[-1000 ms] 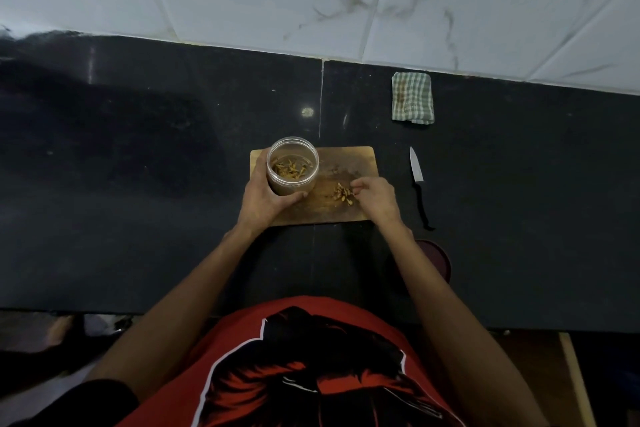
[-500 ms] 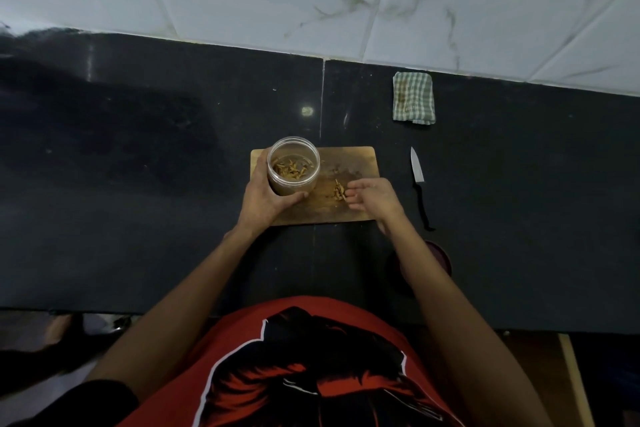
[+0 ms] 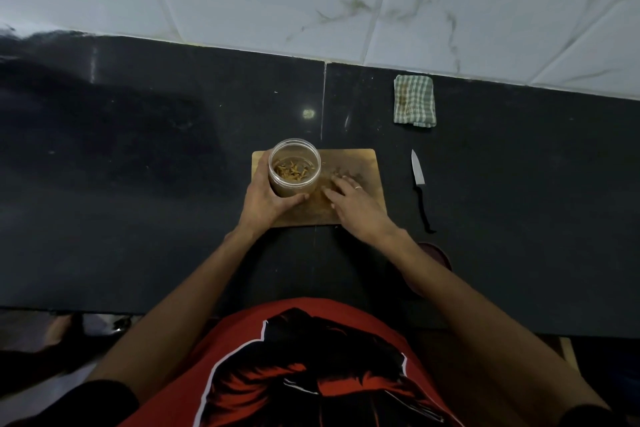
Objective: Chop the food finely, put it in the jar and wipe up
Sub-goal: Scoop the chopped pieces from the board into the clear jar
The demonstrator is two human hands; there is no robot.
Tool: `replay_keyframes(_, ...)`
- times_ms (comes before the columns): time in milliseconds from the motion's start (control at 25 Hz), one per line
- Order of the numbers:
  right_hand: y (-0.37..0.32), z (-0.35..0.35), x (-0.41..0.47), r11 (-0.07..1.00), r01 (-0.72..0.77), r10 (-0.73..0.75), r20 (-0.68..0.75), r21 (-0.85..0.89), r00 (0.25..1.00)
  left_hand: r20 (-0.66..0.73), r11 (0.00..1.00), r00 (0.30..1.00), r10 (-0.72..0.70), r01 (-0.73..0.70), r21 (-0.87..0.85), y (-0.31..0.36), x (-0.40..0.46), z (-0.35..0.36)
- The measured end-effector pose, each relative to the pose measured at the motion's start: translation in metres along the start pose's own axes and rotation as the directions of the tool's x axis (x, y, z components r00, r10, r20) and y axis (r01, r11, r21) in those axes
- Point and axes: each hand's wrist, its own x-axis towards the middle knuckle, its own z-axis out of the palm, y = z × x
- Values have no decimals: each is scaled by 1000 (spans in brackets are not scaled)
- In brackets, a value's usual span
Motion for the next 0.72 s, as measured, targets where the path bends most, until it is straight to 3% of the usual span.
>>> replay_keyframes(480,3,7,-15,976,85,-105,-93,-199,990,1,1000,1000,3,-3,-4,2,0,0)
replay_keyframes(640,4,12,-13,974,126,-152,-129,-189,980,5,1000,1000,10,-10,-17,3,-1,-1)
replay_keyframes(720,5,12,-12,992,124,-126,-247,-21,961,10,1000,1000,11,-10,-23,4,-2,-1)
